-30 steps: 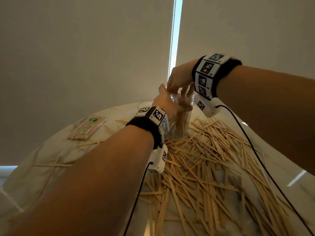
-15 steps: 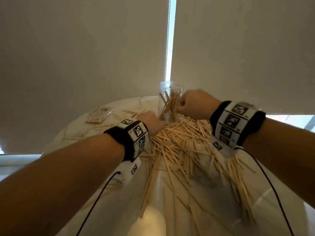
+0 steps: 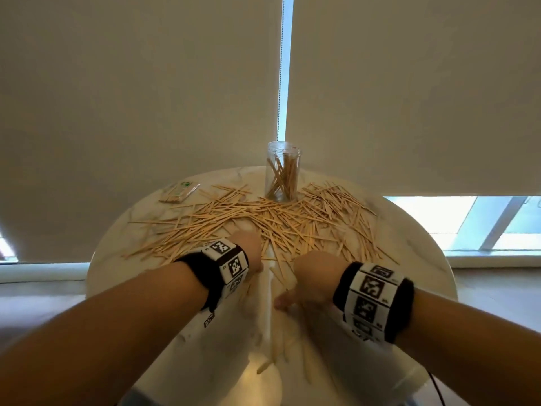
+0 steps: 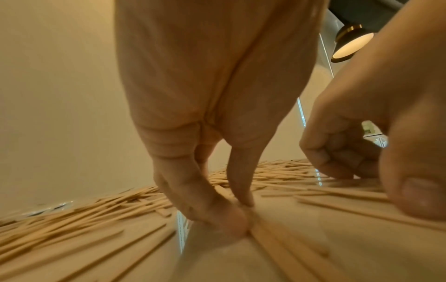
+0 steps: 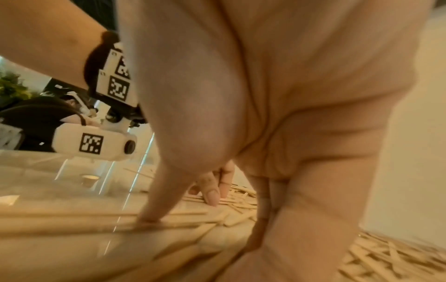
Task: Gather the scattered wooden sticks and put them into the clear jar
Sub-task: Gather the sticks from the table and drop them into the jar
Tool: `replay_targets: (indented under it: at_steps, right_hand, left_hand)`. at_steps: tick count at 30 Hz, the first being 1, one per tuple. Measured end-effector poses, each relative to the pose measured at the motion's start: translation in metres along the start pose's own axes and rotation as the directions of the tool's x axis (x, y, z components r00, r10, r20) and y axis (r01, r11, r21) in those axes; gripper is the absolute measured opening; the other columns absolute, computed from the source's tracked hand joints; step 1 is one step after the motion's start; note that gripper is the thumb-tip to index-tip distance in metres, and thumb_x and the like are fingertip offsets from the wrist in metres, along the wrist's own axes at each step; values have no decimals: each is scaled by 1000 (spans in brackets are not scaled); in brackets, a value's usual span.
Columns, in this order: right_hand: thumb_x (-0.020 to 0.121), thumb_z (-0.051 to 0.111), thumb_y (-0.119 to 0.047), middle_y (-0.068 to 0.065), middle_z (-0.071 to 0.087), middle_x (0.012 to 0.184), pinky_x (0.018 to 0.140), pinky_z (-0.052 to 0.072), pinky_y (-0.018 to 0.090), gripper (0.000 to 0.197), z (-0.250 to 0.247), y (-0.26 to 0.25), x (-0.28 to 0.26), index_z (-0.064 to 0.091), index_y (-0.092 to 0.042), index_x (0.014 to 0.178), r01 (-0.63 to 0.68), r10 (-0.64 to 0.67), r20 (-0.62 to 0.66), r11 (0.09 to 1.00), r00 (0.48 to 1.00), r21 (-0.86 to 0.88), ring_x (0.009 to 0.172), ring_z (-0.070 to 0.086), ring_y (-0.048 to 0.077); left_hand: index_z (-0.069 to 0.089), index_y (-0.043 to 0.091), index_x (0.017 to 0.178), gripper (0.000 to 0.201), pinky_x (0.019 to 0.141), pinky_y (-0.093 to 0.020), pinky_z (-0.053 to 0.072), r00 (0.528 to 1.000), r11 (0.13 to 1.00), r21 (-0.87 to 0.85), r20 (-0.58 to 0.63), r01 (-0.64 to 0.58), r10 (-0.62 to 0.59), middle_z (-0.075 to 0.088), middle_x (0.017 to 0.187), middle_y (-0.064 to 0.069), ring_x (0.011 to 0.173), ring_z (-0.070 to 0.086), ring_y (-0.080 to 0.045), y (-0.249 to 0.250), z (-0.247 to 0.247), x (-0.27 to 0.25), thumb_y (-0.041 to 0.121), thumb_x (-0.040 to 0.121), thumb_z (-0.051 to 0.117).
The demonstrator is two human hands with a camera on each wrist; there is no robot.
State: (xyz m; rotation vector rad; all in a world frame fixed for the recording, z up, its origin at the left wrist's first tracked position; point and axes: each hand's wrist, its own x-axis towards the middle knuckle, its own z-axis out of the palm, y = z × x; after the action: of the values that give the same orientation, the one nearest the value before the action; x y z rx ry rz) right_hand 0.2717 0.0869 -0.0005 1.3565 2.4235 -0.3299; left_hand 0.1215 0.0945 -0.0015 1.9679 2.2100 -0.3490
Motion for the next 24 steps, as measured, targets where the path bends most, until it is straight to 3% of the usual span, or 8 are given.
replay_targets:
  at_steps: [4, 7, 9, 11, 14, 17, 20, 24]
  right_hand:
    - [83, 73, -53, 1, 60, 71, 55, 44, 26, 45, -11, -3, 12, 67, -8, 82, -4, 3, -32, 1000, 999, -13, 68, 56, 18]
    - [89, 71, -32, 1, 58, 70, 51, 43, 23, 32, -17, 3, 18, 57, -9, 72, -34, 31, -76, 998, 997, -45, 69, 57, 19]
    - [90, 67, -25, 1, 59, 68, 53, 46, 24, 29, -17, 7, 21, 53, -11, 69, -58, 58, -105, 998, 993, 3, 72, 60, 21]
    - [91, 66, -26, 0, 56, 65, 60, 51, 27, 27, -14, 8, 22, 55, -9, 74, -60, 63, -125, 998, 990, 32, 73, 61, 21]
    - [95, 62, -30, 0, 53, 63, 71, 56, 30, 28, -13, 6, 23, 61, -10, 76, -31, 30, -114, 1000, 993, -6, 73, 60, 22]
    - [96, 60, -20, 1, 49, 66, 54, 44, 25, 17, -18, 8, 25, 61, -7, 87, -25, 22, -65, 999, 998, -49, 73, 53, 23]
    - [94, 64, -29, 3, 53, 71, 57, 43, 26, 23, -19, 12, 26, 62, -7, 89, -44, 41, -49, 998, 998, -45, 76, 54, 22]
    - [92, 62, -27, 1, 53, 67, 53, 43, 23, 29, -11, 23, 29, 55, -11, 69, -83, 87, -114, 996, 990, 45, 61, 52, 16]
  left_hand:
    - [64, 8, 88, 18, 71, -23, 46, 1000, 999, 34, -12, 12, -12, 48, 69, 0, 77, 57, -16, 7, -4, -2, 23, 97, 59]
    - [65, 5, 115, 27, 79, -26, 49, 999, 999, 41, -49, 12, -10, 53, 80, -3, 100, 63, -21, 1, -1, -2, 24, 98, 56]
    - [62, 4, 122, 31, 86, -27, 50, 998, 1000, 7, -56, 22, -22, 62, 98, -6, 110, 62, -23, -4, 3, 1, 24, 100, 54]
    - [61, 3, 122, 32, 88, -29, 49, 999, 1000, -28, -45, 11, -13, 64, 117, -11, 108, 62, -24, -8, 5, 2, 25, 100, 52]
    - [60, 1, 123, 33, 91, -33, 49, 999, 998, -67, -50, 12, -15, 62, 126, -17, 113, 61, -28, -10, 2, 1, 21, 102, 45]
    - [59, -3, 127, 35, 95, -33, 48, 1000, 996, -84, -24, 7, -9, 61, 130, -17, 119, 60, -29, -12, -1, 1, 12, 105, 37]
    - [60, -5, 126, 34, 94, -31, 49, 999, 1000, -20, -47, -19, 18, 62, 130, -17, 118, 61, -29, -13, -7, -2, 4, 105, 34]
    - [53, -10, 128, 36, 96, -35, 46, 998, 988, -153, -47, 33, -41, 58, 131, -23, 119, 58, -33, -19, -6, 8, 1, 104, 28]
